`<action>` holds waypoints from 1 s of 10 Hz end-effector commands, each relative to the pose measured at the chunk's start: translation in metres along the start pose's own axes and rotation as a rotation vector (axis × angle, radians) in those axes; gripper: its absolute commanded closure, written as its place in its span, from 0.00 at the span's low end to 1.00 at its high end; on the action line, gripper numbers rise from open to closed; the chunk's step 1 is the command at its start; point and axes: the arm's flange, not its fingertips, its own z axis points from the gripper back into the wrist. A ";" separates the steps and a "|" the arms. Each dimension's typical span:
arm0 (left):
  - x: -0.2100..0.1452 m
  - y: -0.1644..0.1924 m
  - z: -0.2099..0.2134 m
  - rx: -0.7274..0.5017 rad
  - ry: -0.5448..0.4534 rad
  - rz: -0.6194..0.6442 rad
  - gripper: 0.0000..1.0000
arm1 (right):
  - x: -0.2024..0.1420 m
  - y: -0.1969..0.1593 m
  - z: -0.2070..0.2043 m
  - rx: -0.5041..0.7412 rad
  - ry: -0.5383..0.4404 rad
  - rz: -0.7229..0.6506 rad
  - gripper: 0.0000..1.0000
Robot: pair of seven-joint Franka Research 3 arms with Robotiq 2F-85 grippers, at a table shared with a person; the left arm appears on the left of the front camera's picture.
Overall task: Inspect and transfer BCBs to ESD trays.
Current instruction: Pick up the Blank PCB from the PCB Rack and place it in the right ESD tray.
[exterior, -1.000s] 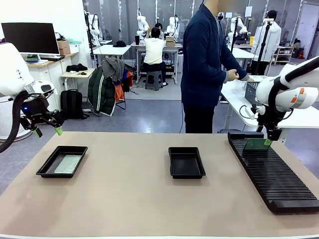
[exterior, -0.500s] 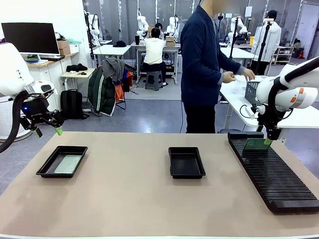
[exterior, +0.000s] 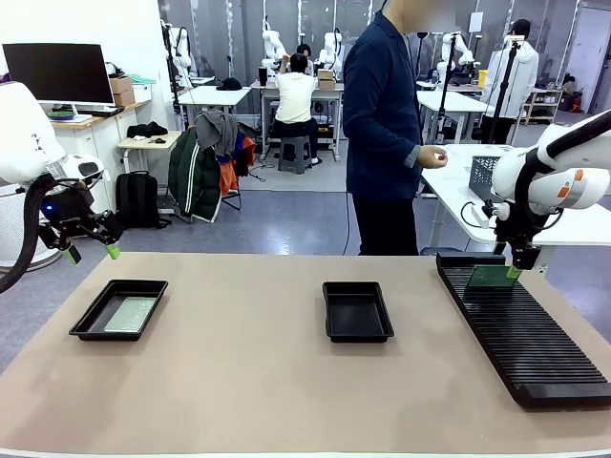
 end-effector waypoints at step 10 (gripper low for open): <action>0.000 0.001 -0.001 -0.019 -0.012 -0.011 0.13 | -0.002 0.002 -0.007 0.018 0.000 -0.002 0.71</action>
